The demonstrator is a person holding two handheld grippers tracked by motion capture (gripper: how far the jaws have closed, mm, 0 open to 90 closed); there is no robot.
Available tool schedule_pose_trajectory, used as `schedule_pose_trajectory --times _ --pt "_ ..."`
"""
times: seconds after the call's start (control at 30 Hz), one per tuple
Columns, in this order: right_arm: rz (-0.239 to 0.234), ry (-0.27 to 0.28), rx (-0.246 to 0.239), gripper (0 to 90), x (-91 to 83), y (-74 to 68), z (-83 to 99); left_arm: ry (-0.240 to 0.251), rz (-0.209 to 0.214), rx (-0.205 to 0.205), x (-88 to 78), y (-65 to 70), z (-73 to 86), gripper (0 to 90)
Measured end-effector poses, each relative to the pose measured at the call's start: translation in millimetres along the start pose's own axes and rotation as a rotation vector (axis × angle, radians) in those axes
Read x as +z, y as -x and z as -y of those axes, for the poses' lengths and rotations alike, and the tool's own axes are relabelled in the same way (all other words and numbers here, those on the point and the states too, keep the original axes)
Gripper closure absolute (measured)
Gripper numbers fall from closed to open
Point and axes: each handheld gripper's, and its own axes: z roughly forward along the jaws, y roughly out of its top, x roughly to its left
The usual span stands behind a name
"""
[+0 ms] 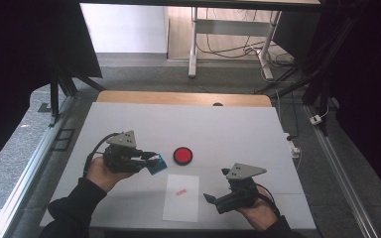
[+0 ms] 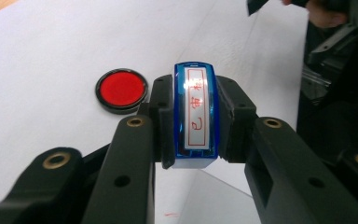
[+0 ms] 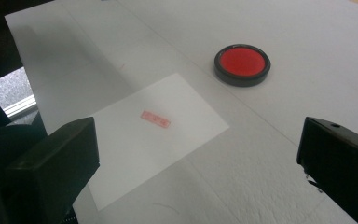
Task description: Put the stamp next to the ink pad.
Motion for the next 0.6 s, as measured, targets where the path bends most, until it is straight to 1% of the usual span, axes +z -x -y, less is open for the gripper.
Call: schedule_pose_trajectory --times 0.07,0.3,0.43,0.6 --pt "0.01 0.001 0.009 0.0 -2.0 0.7 1.9 0.0 -0.012 -0.008 -0.5 -1.2 0.7 70.3" --pt "0.079 0.003 0.029 0.0 -14.2 5.0 9.2 -0.017 -0.067 -0.029 -3.6 -6.3 3.5 70.2" --pt "0.105 0.002 0.041 0.0 -20.8 7.6 13.0 -0.016 -0.094 -0.049 -5.8 -9.6 5.4 70.2" --pt "0.124 -0.003 0.054 0.0 -26.8 9.4 17.9 -0.032 -0.137 -0.067 -6.5 -13.5 7.9 70.3"
